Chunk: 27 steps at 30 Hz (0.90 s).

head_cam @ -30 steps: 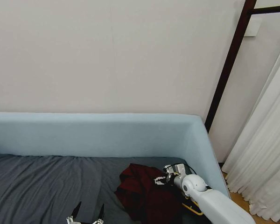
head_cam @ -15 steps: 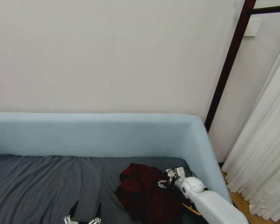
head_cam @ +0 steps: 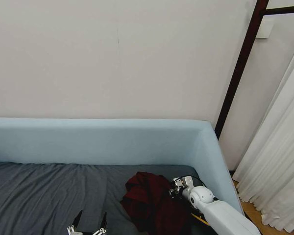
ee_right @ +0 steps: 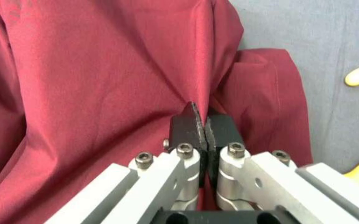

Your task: Pick up the clothes from the sofa and hang them on the clothes hanger.

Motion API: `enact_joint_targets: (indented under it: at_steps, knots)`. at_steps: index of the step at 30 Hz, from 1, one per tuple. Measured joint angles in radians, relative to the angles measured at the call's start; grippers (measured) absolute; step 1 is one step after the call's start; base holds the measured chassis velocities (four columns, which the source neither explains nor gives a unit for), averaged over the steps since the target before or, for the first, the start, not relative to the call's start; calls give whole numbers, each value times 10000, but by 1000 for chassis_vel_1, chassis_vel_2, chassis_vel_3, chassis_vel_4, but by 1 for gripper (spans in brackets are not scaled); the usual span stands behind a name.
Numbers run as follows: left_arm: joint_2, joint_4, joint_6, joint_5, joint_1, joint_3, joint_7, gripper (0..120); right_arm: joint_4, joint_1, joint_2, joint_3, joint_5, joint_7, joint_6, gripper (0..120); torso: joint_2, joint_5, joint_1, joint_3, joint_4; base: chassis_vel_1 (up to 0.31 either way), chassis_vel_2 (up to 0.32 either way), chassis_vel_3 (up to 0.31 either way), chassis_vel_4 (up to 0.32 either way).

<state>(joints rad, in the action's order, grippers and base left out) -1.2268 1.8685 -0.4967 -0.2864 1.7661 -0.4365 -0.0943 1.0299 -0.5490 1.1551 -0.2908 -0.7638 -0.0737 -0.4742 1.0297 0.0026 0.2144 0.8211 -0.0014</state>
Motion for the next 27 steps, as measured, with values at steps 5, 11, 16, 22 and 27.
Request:
enact_joint_targets:
  at_steps: [5,11,16,22,27]
  knots:
    - [1,22,7,-45,-18,-29,-16,100,212,3,-43,-92,40,54,20,0,0,0,0,0,0,0,0,0,0]
    - [-6,25,7,-181,-52,-67,-37,100,975,20,-348,-271,115,189,124,0,0,2,0,0,0,0,0,0,0]
    - [-26,1,7,-293,-125,-80,-49,100,1899,239,-755,-487,173,462,388,0,0,1,0,0,1,0,0,0,0]
    - [-53,-4,8,-327,-180,-64,-61,100,3002,624,-1365,-686,113,569,569,0,-1,3,0,1,0,0,0,0,0]
    - [-80,7,8,-331,-214,-17,-59,100,4108,1301,-1972,-1042,-677,1041,734,0,-1,0,0,1,0,0,0,0,0]
